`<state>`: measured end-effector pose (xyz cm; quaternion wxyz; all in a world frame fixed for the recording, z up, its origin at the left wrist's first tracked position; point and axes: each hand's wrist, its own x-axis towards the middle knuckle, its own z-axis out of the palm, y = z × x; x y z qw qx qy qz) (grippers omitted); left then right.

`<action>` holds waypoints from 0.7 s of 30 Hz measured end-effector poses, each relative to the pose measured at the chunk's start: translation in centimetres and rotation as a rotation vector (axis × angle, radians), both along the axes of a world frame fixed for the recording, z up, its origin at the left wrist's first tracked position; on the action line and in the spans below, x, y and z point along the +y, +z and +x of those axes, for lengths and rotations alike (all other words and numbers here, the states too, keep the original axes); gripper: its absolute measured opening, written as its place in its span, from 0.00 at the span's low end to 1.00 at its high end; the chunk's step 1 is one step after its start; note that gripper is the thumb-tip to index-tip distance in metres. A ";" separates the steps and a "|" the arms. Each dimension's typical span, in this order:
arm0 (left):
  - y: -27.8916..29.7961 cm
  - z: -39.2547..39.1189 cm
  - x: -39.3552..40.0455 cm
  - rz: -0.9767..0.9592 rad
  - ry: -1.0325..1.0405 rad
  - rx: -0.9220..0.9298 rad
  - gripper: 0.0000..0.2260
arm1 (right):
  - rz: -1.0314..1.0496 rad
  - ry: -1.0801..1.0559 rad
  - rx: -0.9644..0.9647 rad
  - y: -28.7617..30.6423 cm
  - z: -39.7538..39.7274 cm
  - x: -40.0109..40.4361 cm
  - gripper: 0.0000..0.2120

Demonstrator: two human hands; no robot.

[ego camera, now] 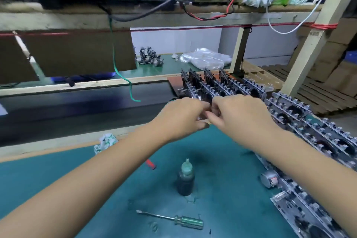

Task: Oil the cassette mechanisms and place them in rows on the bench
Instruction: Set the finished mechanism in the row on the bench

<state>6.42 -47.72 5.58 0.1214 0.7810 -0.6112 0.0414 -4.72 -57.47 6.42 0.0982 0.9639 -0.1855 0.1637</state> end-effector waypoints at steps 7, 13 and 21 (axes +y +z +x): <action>-1.0 0.7 22.8 -0.055 0.532 0.097 0.06 | 0.210 0.552 0.032 -0.1 4.6 17.3 0.10; -4.1 -0.8 38.0 0.080 0.904 -0.063 0.12 | 0.381 0.896 0.210 -5.3 10.0 31.1 0.15; -6.3 0.2 46.2 0.215 1.224 -0.204 0.33 | 0.390 0.965 0.270 -9.0 15.2 41.4 0.32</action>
